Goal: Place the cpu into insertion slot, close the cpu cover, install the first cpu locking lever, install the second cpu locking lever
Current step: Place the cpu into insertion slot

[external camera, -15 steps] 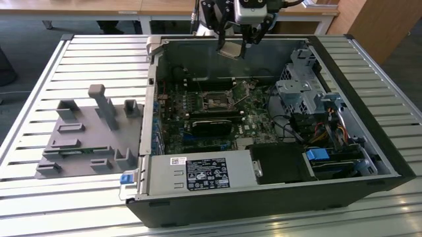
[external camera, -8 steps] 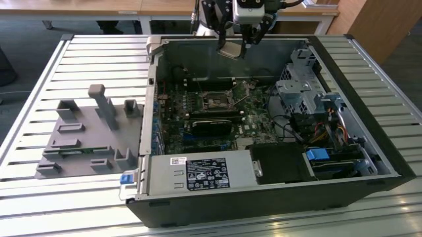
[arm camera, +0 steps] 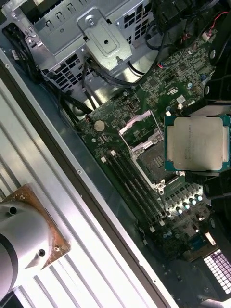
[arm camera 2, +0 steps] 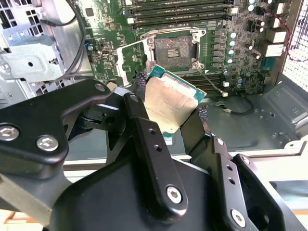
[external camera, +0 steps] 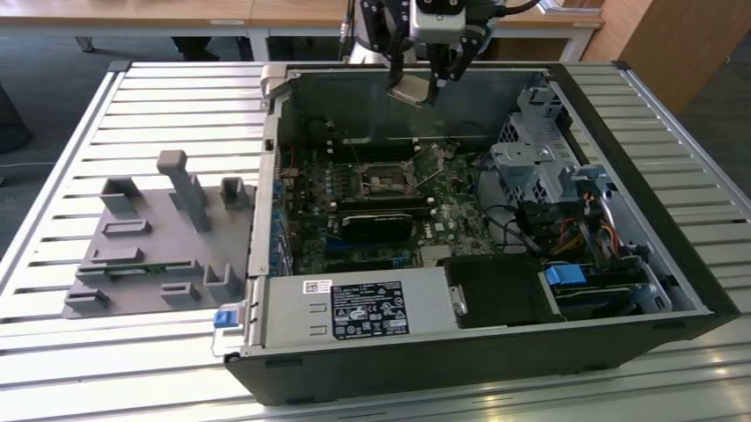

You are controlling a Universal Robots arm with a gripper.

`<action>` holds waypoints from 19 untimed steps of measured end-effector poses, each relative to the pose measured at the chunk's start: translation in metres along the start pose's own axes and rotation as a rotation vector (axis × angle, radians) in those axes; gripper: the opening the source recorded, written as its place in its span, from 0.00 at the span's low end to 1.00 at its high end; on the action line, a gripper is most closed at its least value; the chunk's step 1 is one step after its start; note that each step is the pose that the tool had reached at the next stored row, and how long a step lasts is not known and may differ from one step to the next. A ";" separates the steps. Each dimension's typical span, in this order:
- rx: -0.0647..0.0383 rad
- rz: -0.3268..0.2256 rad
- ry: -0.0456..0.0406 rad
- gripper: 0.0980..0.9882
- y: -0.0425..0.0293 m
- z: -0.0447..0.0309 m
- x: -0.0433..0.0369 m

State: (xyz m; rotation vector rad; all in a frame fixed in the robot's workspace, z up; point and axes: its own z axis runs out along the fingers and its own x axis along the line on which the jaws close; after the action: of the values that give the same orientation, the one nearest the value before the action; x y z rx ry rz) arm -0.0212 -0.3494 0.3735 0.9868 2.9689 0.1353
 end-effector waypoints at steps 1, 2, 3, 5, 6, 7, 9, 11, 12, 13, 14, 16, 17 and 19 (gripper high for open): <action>0.000 0.007 -0.0007 0.50 0.0000 0.0001 0.0000; 0.000 0.015 -0.0013 0.50 0.0000 0.0001 0.0000; 0.000 0.022 -0.0020 0.50 0.0000 0.0002 0.0000; 0.000 0.037 -0.0033 0.50 0.0000 0.0003 0.0000; 0.000 0.044 -0.0040 0.50 0.0000 0.0003 0.0000; 0.000 0.051 -0.0046 0.50 0.0000 0.0004 0.0000; 0.000 0.067 -0.0062 0.50 0.0000 0.0005 0.0000; 0.000 0.082 -0.0078 0.50 -0.0001 0.0006 0.0000; 0.000 0.090 -0.0086 0.50 0.0000 0.0007 0.0000; 0.000 0.105 -0.0101 0.50 -0.0001 0.0008 0.0000; 0.000 0.112 -0.0109 0.50 -0.0001 0.0008 0.0000; 0.000 0.128 -0.0123 0.50 -0.0001 0.0009 0.0000; 0.000 0.142 -0.0136 0.50 -0.0001 0.0010 0.0000; -0.001 0.156 -0.0149 0.50 -0.0001 0.0011 0.0000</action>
State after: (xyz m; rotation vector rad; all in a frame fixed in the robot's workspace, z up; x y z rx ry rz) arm -0.0212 -0.3494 0.3724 1.2135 2.8757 0.1293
